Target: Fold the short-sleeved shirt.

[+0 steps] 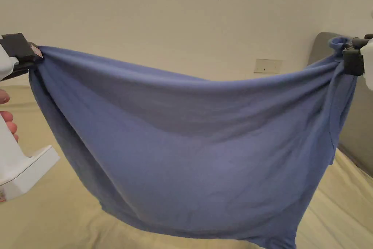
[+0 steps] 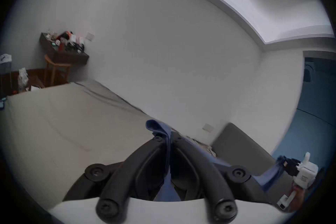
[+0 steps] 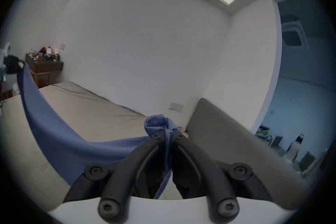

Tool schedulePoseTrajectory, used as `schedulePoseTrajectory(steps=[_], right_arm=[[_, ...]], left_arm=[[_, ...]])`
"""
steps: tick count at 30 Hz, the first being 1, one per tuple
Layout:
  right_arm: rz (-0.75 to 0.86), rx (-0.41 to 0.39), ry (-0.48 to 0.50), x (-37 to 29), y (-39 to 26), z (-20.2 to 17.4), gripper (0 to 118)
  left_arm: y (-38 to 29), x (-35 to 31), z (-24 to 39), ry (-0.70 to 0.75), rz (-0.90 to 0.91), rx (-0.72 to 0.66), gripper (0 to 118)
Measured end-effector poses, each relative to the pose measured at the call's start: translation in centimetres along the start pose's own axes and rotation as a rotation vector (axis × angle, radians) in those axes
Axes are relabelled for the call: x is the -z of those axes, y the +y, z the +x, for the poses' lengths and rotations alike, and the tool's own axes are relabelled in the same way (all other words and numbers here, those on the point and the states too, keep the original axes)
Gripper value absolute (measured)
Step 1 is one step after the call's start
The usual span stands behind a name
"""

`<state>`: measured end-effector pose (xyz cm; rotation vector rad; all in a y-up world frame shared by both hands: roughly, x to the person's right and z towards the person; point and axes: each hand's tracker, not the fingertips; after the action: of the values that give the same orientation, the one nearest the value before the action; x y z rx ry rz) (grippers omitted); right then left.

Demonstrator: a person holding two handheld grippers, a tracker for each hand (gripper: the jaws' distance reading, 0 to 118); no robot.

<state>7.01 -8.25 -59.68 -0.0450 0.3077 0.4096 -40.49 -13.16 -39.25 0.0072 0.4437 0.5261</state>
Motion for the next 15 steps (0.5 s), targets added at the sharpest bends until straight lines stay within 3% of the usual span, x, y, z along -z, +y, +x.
schedulePoseTrajectory(steps=[3, 9, 15], right_arm=[[-0.009, 0.064, -0.010, 2.3, 2.7, 1.9, 8], [-0.106, 0.274, 0.045, 8.1, 5.9, 4.4, 8], [-0.178, 0.320, 0.092, 12.6, 6.6, 4.8, 8]], left_arm=[[3.5, 1.2, 1.2, 0.017, 0.049, 0.065, 2], [8.0, 4.3, 3.6, 0.027, -0.023, 0.094, 2], [9.0, 6.5, 3.7, 0.047, -0.072, 0.078, 2]])
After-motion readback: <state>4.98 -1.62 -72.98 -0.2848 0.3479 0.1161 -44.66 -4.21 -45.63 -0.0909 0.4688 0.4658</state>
